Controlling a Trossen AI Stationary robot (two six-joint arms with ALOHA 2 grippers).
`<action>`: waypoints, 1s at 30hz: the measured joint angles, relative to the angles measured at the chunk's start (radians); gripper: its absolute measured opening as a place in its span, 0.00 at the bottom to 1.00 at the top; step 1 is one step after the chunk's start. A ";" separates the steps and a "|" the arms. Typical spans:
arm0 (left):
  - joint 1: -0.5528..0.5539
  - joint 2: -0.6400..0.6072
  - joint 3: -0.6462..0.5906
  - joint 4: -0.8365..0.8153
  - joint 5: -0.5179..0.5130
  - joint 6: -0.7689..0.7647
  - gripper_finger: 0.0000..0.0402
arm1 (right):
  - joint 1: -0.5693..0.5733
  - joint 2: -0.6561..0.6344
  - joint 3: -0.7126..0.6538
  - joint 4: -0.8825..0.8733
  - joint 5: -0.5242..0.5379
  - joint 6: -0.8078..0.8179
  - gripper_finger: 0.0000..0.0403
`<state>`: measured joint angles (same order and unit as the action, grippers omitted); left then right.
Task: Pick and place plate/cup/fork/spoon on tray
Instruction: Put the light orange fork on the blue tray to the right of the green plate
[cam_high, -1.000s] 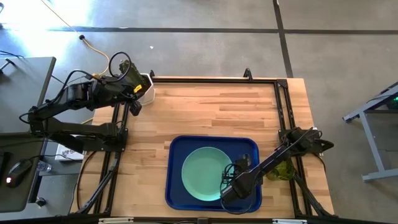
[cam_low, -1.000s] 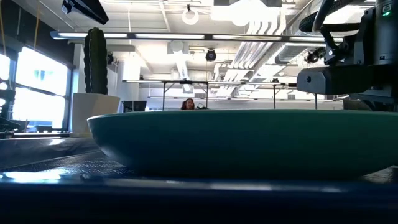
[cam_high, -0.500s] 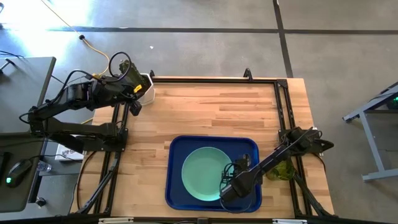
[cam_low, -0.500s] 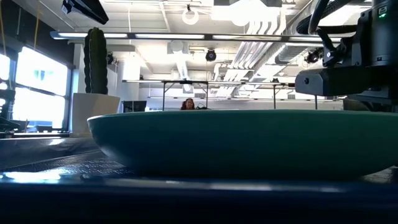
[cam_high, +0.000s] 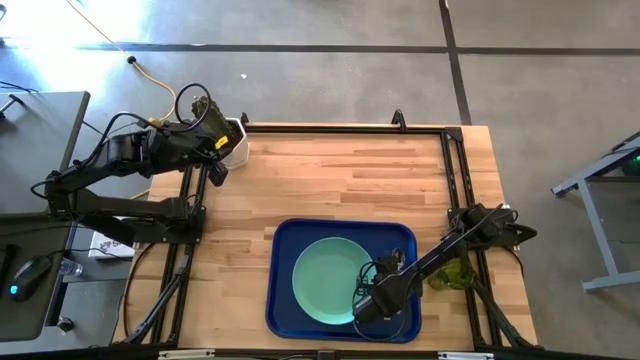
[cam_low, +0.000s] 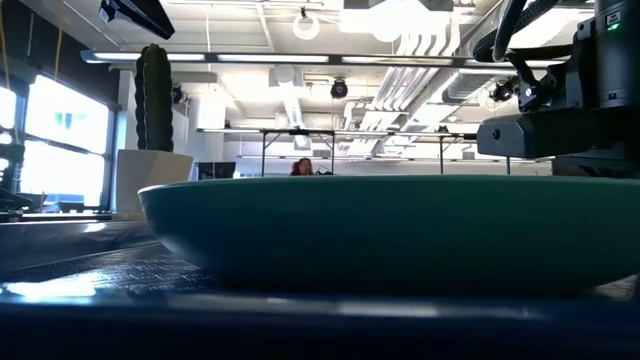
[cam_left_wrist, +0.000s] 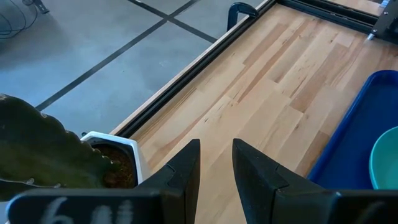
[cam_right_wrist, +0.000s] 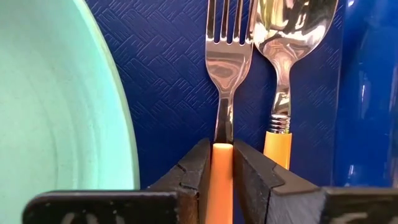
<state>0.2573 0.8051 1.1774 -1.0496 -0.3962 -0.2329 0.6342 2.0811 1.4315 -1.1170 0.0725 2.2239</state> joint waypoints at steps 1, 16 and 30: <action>0.000 0.000 0.000 0.000 0.000 0.000 0.21 | 0.000 0.000 0.000 0.000 0.000 -0.003 0.15; 0.000 0.019 0.000 0.000 0.000 0.000 0.21 | 0.000 0.000 0.000 0.008 -0.003 -0.007 0.15; 0.000 0.020 0.000 0.000 0.000 0.000 0.21 | -0.002 0.000 0.001 0.016 -0.011 -0.016 0.15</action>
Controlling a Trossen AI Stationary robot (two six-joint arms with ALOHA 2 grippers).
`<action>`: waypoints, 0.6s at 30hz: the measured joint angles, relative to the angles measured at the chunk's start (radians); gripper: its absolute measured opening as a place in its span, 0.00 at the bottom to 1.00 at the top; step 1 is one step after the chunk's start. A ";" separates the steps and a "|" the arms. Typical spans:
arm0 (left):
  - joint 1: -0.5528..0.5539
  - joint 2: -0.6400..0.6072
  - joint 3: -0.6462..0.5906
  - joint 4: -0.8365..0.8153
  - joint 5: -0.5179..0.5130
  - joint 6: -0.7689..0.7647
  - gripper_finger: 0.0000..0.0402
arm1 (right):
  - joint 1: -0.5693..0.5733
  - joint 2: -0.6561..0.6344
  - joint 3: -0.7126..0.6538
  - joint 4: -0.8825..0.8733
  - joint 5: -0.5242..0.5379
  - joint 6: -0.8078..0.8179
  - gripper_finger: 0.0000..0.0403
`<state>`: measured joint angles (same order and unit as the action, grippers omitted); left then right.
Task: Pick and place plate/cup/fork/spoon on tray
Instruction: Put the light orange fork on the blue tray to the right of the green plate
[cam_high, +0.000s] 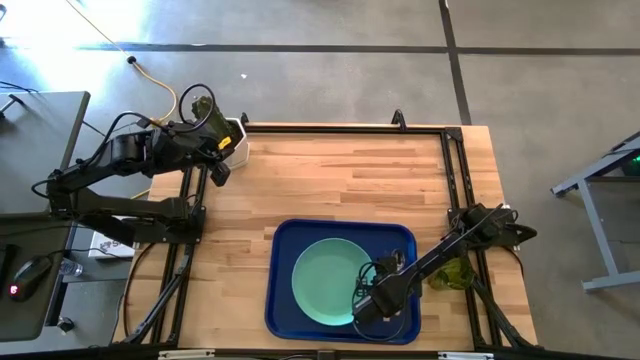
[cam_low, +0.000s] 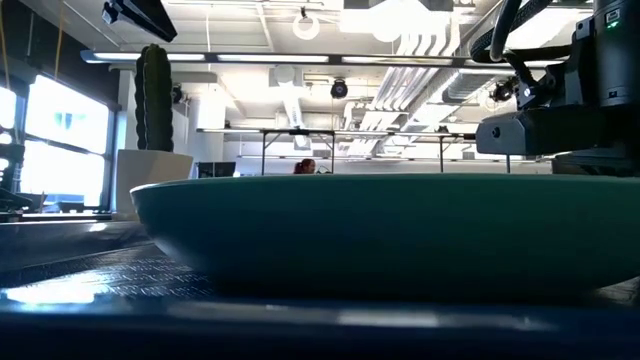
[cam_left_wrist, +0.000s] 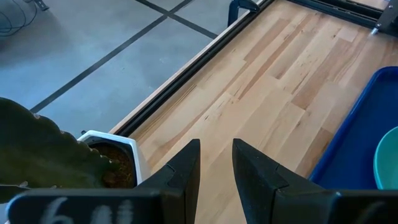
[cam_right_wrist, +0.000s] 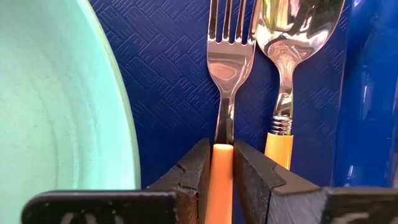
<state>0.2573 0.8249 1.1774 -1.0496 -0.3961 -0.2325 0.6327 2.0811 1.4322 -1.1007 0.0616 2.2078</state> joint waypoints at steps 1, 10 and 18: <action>0.000 0.000 0.000 0.000 0.000 0.000 0.21 | 0.000 0.000 0.000 0.000 0.000 0.001 0.15; 0.000 0.000 0.000 0.000 0.000 0.000 0.21 | -0.006 0.000 0.000 -0.003 0.000 -0.010 0.17; 0.000 0.000 0.000 0.000 0.000 0.000 0.21 | -0.006 0.000 0.000 -0.012 0.001 -0.010 0.26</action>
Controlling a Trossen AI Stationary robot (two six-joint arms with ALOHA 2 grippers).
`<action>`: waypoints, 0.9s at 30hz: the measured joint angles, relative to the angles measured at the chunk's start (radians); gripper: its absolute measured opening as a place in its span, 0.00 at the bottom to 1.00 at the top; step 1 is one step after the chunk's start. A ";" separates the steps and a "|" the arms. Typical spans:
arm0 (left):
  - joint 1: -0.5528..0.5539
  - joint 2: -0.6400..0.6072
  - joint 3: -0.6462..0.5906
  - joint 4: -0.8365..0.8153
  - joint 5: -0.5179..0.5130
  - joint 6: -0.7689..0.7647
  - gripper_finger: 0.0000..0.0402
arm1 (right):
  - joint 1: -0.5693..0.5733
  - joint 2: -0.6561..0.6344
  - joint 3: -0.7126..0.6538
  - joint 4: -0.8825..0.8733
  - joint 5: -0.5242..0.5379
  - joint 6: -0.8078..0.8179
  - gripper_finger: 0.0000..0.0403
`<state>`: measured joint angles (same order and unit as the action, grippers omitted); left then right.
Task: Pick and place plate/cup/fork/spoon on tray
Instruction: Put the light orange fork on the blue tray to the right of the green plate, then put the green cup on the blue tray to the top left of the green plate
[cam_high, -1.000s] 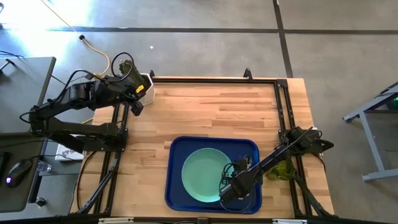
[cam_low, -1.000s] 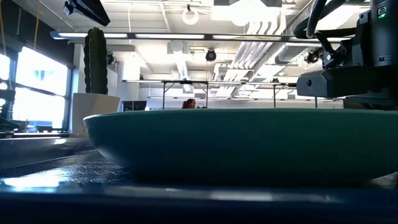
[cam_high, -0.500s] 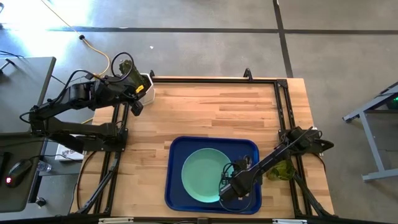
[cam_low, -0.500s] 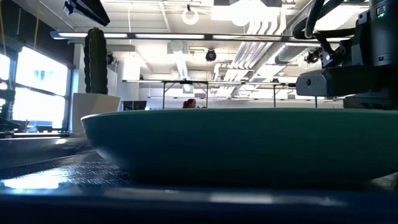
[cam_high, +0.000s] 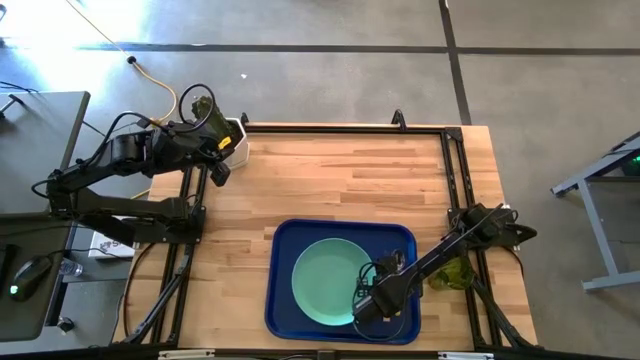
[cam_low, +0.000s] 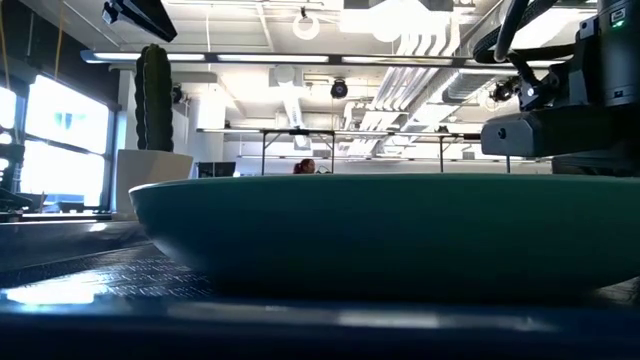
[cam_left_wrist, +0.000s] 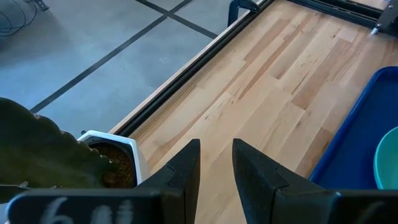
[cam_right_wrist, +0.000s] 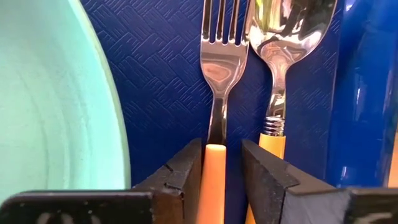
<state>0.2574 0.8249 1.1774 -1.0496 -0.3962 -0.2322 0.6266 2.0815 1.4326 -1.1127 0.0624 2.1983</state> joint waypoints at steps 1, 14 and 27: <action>0.000 0.000 0.000 0.000 0.000 0.000 0.21 | 0.000 0.000 0.000 -0.001 0.000 0.000 0.27; 0.000 0.000 0.000 0.000 0.000 0.000 0.21 | 0.000 0.000 0.047 -0.087 0.003 0.000 0.27; 0.000 0.000 0.000 0.000 0.000 0.000 0.21 | -0.010 -0.067 0.047 -0.124 0.023 0.001 0.27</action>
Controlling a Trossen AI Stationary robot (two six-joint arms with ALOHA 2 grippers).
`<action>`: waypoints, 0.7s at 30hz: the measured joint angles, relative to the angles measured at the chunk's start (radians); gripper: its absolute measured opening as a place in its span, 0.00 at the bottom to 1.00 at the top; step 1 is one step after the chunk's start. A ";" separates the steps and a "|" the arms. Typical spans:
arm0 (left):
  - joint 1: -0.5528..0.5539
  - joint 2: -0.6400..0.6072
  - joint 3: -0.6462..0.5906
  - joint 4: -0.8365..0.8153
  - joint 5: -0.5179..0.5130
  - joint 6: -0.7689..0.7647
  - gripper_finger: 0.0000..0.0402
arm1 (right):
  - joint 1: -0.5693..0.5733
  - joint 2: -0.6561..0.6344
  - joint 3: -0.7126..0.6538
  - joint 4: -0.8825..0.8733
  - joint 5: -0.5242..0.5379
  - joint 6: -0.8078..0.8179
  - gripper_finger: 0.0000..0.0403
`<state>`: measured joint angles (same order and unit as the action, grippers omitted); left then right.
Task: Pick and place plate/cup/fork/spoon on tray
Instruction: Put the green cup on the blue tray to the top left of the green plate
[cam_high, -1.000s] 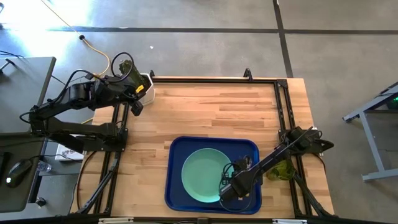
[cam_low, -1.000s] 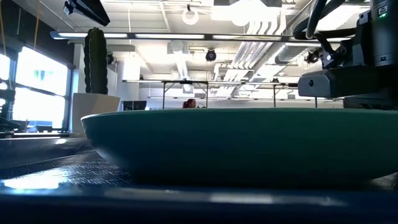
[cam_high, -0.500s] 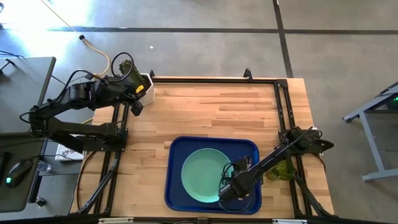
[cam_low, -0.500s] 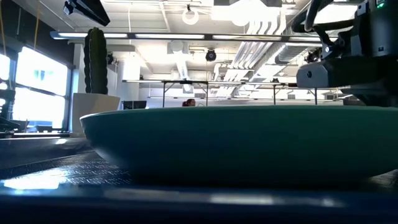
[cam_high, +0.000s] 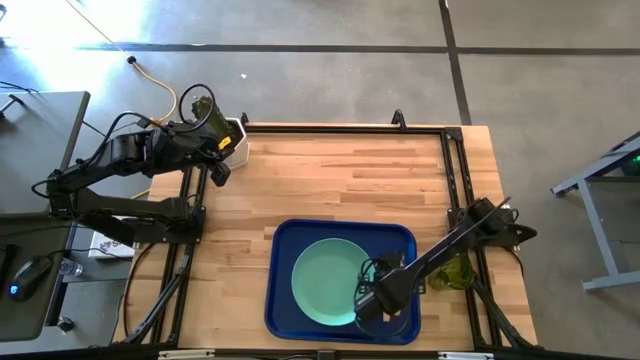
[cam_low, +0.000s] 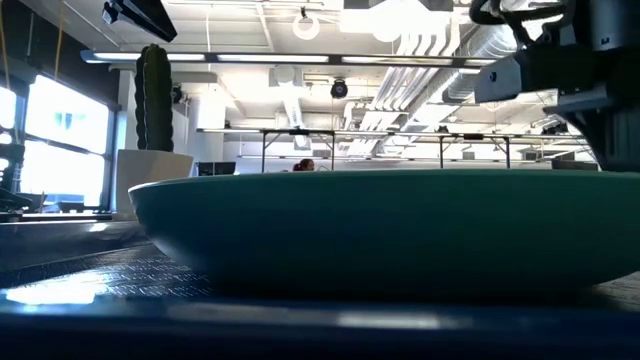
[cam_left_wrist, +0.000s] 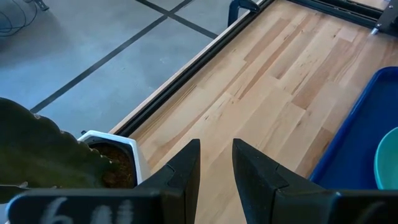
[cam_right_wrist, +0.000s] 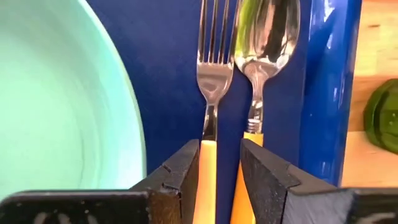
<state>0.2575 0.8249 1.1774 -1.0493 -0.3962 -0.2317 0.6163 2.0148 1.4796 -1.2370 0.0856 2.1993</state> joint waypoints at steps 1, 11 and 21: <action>0.000 0.000 0.000 0.000 0.000 0.000 0.21 | -0.001 -0.006 0.000 -0.003 0.008 0.000 0.27; 0.000 0.000 0.000 0.001 -0.001 0.052 0.21 | -0.041 -0.118 0.000 -0.029 0.126 -0.009 0.27; 0.000 0.000 0.000 0.003 -0.003 0.153 0.21 | -0.080 -0.287 0.000 -0.109 0.203 -0.027 0.27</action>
<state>0.2573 0.8246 1.1774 -1.0462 -0.3988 -0.0789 0.5361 1.7275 1.4799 -1.3463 0.2890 2.1719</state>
